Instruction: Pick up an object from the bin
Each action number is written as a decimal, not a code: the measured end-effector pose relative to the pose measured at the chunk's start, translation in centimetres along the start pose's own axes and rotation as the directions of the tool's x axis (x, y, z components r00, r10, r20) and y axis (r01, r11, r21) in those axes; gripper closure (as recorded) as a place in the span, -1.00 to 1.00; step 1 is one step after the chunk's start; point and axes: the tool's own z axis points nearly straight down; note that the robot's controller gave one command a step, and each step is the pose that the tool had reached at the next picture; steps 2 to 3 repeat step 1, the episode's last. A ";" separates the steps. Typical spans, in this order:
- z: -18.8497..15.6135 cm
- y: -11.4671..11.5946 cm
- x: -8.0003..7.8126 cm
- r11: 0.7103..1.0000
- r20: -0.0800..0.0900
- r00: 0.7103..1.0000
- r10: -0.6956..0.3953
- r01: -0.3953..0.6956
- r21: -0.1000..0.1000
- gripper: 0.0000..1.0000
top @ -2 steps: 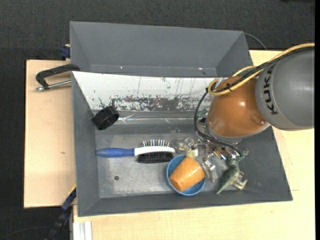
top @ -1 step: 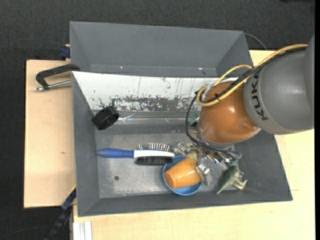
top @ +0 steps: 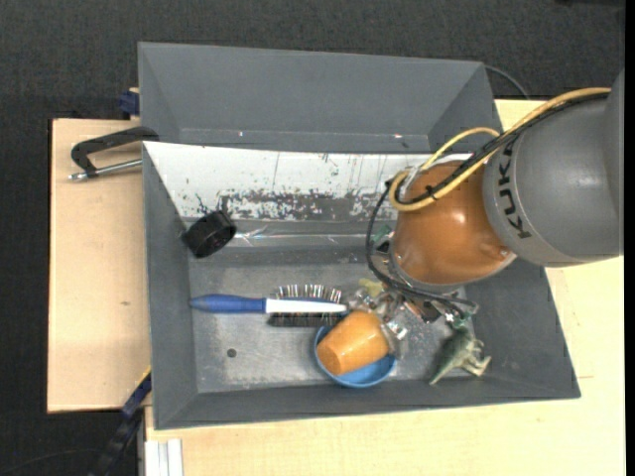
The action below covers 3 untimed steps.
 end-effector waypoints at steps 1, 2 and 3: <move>-14.5 -6.2 2.0 0.970 0.010 0.970 -0.244 0.244 -0.018 1.00; -14.5 -6.2 2.0 0.970 0.010 0.970 -0.244 0.244 -0.018 1.00; -14.5 -6.2 2.0 0.970 0.010 0.970 -0.244 0.244 -0.018 1.00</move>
Offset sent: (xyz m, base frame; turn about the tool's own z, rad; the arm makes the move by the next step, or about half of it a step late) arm 0.0169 -0.0569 0.1426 -0.2527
